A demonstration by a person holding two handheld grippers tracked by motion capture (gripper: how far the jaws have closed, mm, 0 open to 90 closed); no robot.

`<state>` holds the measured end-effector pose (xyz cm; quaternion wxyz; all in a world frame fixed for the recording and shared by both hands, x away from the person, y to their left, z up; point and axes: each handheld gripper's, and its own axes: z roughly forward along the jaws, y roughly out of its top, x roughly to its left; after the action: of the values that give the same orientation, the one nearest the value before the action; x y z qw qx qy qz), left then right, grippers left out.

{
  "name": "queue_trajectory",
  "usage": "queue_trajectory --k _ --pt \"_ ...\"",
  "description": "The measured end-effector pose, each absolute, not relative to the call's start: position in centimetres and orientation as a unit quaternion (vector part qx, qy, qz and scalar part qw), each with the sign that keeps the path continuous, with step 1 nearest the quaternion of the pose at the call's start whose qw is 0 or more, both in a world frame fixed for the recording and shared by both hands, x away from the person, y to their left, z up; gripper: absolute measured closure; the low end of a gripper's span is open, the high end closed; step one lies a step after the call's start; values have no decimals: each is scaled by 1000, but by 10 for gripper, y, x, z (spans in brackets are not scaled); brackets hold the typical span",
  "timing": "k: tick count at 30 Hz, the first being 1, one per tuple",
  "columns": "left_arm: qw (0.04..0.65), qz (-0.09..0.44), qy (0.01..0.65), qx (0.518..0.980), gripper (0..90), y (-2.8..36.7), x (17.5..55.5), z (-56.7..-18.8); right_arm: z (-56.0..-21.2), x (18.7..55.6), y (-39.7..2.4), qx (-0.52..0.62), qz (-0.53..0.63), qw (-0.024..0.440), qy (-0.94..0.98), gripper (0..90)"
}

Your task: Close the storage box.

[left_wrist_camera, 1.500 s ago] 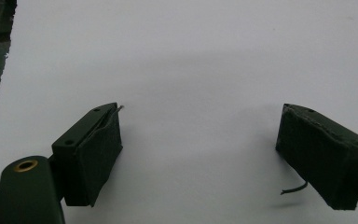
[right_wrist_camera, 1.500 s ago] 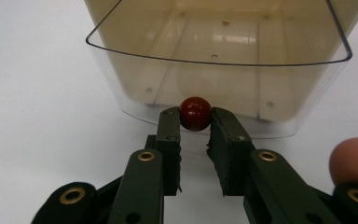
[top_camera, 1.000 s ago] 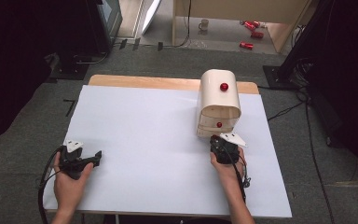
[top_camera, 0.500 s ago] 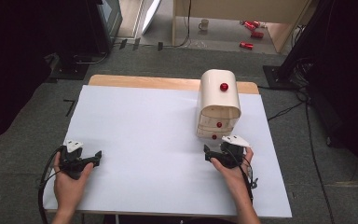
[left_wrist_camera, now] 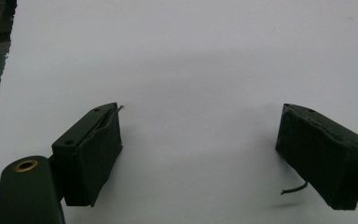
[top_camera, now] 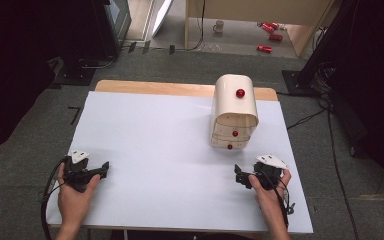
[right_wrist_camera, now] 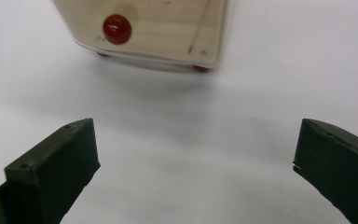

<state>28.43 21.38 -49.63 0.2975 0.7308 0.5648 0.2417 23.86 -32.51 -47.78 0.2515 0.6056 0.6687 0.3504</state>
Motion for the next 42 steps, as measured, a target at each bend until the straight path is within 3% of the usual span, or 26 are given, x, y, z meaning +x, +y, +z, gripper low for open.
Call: queue_trajectory --k 24,42 --pt "298 243 565 731 141 214 284 -496 -496 185 -402 640 315 235 660 0" --pt "297 242 565 731 141 214 284 -496 -505 172 -409 630 293 262 669 0"
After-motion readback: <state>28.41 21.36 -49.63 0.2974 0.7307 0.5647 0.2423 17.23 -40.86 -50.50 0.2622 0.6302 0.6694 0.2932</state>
